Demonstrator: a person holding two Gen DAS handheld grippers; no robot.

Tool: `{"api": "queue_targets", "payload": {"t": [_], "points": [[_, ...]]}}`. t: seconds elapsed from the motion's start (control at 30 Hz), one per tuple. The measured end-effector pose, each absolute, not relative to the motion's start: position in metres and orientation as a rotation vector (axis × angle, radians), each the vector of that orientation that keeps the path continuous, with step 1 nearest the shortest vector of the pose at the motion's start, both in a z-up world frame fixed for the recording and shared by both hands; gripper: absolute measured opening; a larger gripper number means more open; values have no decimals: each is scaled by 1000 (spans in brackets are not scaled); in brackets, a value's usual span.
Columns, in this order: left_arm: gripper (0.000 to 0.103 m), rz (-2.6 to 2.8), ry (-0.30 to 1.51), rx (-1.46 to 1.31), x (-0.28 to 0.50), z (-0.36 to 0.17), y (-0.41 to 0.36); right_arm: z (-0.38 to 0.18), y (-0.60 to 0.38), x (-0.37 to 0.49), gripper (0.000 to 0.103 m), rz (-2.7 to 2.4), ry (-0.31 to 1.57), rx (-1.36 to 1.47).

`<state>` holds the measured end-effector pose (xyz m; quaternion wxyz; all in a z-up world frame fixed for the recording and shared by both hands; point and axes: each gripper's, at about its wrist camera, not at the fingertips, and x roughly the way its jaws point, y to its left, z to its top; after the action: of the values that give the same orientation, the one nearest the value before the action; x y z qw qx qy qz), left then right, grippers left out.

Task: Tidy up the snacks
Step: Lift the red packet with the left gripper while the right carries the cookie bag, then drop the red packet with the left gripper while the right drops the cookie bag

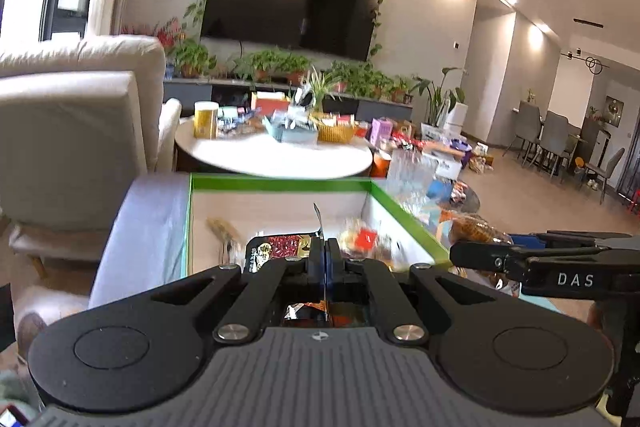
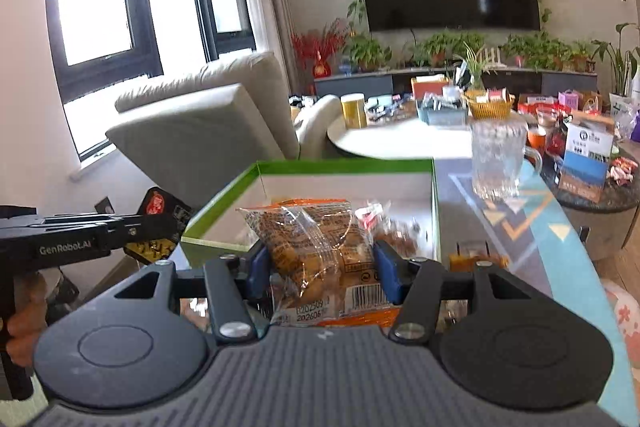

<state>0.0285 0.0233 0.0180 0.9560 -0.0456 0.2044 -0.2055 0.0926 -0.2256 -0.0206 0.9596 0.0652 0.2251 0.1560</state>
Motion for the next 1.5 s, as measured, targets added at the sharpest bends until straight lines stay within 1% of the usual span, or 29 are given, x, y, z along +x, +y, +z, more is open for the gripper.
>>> {"api": "queue_targets", "payload": {"t": [0.17, 0.57, 1.2, 1.27, 1.3, 1.33, 1.37, 1.4, 1.47, 1.5], "points": [[1, -420, 401, -124, 48, 25, 17, -17, -224, 109, 50, 315, 450, 144], [1, -418, 405, -131, 74, 14, 5, -23, -215, 138, 50, 322, 479, 159], [1, -368, 510, -180, 143, -14, 16, -42, -195, 189, 50, 339, 553, 174], [4, -369, 528, -189, 148, -17, 16, -45, -194, 193, 50, 333, 562, 182], [8, -368, 534, -197, 150, -18, 18, -47, -194, 195, 50, 327, 565, 188], [15, -370, 542, -204, 151, -19, 19, -49, -195, 196, 50, 318, 569, 194], [19, -372, 552, -212, 153, -20, 20, -51, -196, 197, 50, 305, 575, 202], [27, -371, 558, -218, 153, -21, 22, -52, -197, 198, 50, 297, 582, 210], [32, -364, 563, -226, 152, -22, 24, -55, -200, 199, 50, 293, 604, 227], [33, -358, 561, -226, 150, -21, 25, -56, -201, 199, 50, 293, 610, 233]]}}
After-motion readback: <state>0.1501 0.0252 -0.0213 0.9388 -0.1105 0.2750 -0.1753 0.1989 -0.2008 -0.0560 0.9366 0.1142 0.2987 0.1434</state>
